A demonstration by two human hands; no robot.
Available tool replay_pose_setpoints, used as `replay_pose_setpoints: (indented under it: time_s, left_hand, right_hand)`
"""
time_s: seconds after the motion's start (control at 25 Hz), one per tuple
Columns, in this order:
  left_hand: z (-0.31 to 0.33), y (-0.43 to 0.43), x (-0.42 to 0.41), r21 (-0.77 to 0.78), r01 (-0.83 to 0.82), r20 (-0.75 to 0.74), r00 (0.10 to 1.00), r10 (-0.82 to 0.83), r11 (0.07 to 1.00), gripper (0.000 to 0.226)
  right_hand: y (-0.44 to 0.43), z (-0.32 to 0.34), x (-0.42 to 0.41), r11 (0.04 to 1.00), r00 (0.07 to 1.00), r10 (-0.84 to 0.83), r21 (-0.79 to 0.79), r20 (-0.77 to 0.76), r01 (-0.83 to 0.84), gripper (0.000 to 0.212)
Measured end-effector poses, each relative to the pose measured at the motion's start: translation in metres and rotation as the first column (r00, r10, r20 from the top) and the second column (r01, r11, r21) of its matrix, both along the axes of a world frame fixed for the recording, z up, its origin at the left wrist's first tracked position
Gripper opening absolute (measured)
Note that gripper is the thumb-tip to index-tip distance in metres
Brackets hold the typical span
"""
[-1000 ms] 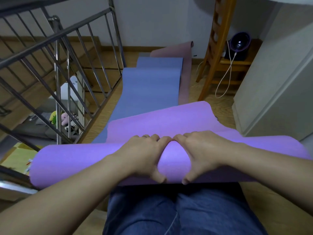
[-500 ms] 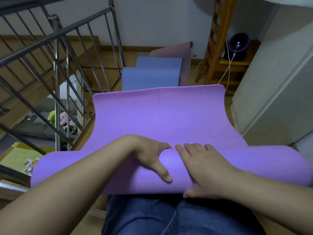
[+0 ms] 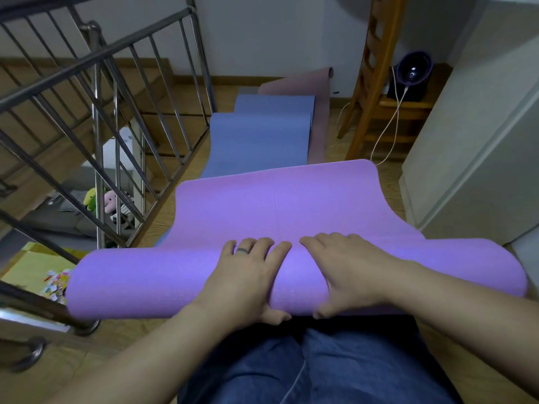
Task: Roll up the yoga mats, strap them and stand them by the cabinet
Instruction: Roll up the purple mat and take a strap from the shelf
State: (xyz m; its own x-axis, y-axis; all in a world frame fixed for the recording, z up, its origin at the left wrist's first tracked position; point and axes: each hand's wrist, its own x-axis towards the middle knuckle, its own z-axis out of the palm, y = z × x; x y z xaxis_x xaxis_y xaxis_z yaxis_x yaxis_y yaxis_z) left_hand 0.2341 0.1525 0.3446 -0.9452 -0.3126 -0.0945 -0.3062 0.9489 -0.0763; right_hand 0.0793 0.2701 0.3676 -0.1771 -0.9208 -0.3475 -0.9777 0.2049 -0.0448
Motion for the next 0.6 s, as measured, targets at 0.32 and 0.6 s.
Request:
replay_pose_setpoints:
  time_s: [0.32, 0.6]
  left_hand:
    - [0.018, -0.021, -0.030, 0.183, -0.034, 0.189, 0.982, -0.001, 0.982, 0.104]
    - [0.042, -0.018, -0.024, 0.514, -0.139, 0.354, 0.933, -0.061, 0.847, 0.085]
  right_hand:
    - [-0.001, -0.012, 0.001, 0.987, 0.995, -0.009, -0.161, -0.097, -0.006, 0.111]
    - [0.008, 0.025, -0.001, 0.995, 0.989, 0.091, 0.036, 0.117, -0.096, 0.102]
